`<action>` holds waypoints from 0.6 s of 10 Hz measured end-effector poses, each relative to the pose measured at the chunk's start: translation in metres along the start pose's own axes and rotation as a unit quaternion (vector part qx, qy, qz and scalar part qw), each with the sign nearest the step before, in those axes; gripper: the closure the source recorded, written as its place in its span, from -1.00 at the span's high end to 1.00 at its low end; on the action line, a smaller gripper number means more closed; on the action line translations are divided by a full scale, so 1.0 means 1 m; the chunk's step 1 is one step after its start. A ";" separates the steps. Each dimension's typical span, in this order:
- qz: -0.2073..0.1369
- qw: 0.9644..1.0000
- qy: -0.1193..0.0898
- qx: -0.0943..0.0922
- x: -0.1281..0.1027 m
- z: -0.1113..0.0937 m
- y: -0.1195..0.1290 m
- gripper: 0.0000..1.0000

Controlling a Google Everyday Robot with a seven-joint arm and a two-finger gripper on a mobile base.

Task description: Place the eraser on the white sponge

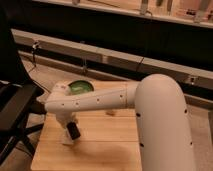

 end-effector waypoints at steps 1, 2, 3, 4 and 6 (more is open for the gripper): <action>-0.007 1.000 -0.007 0.000 -0.003 0.004 -0.005 0.59; -0.012 1.000 -0.013 0.000 -0.007 0.007 -0.008 0.60; -0.016 1.000 -0.016 0.002 -0.009 0.008 -0.010 0.60; -0.024 1.000 -0.019 0.005 -0.013 0.009 -0.015 0.60; -0.031 0.999 -0.016 0.011 -0.016 0.009 -0.022 0.60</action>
